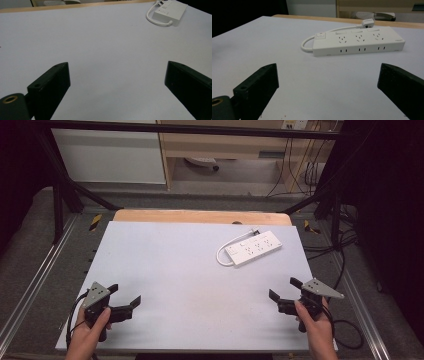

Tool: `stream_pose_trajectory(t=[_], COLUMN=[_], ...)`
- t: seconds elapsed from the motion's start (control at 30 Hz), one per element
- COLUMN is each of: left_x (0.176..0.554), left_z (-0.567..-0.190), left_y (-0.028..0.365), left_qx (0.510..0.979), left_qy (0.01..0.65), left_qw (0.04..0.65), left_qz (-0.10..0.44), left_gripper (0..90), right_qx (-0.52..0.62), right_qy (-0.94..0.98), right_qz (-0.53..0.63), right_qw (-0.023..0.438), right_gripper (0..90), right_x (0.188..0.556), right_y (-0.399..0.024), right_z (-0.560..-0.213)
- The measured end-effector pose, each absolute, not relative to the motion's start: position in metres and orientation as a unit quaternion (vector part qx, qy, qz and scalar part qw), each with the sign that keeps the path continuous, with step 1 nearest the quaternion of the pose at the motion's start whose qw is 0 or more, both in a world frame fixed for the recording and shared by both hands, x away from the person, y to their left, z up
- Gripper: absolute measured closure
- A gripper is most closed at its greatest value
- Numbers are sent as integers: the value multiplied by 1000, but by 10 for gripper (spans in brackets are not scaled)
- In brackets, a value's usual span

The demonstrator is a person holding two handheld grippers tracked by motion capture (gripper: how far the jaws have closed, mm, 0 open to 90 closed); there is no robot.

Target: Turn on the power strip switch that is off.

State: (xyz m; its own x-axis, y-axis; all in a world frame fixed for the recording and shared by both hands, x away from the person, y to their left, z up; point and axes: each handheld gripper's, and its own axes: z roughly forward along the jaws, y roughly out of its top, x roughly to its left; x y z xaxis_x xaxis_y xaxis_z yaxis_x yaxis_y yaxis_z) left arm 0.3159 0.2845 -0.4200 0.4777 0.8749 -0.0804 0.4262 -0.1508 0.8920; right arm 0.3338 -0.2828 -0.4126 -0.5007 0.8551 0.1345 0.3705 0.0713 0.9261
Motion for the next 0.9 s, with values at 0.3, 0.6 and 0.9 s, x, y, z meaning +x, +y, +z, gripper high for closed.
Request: stream_pose_trajectory(t=[0.3, 0.6, 0.9], left_x=[330, 344, 341], left_z=[-424, -423, -424], left_y=[286, 279, 278], left_qx=[718, 724, 729], left_qy=[457, 443, 441], left_qw=[475, 475, 470], left_qz=[224, 231, 230], left_gripper=[68, 70, 69], right_qx=[435, 432, 421], right_qy=[699, 706, 715], right_qz=[516, 510, 507], right_qw=[236, 232, 232], right_gripper=[32, 31, 27], right_x=[352, 374, 393], right_y=[-278, -271, -258], right_z=[-391, -379, -366])
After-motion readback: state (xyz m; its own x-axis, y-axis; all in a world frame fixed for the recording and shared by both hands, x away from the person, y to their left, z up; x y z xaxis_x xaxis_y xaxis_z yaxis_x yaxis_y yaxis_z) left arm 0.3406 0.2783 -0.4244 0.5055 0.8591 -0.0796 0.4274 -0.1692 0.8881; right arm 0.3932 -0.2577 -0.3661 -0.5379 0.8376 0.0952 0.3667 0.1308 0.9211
